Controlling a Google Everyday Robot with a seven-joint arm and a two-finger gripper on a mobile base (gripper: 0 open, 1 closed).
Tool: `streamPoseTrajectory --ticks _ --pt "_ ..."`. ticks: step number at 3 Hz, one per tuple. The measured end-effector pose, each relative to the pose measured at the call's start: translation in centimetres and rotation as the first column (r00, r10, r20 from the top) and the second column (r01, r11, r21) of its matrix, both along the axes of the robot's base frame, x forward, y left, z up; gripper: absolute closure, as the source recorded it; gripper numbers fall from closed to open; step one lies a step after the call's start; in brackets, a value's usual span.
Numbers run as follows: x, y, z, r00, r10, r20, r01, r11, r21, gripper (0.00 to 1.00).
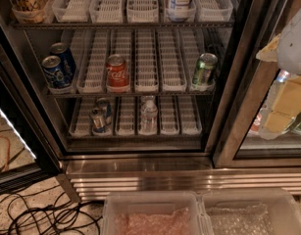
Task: Pick orange can from top shelf of fridge
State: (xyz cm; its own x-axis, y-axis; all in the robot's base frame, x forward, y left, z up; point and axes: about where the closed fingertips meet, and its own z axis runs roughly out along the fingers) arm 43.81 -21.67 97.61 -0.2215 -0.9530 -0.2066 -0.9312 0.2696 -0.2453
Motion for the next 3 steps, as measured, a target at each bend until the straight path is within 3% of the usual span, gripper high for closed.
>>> streamPoseTrajectory --ticks 2,3 --pt "0.3 0.6 0.4 0.9996 -0.024 0.012 0.024 1.000 0.019 0.00" --pt "1.1 1.2 0.7 0.9952 -0.098 -0.006 0.098 0.993 0.072 0.00"
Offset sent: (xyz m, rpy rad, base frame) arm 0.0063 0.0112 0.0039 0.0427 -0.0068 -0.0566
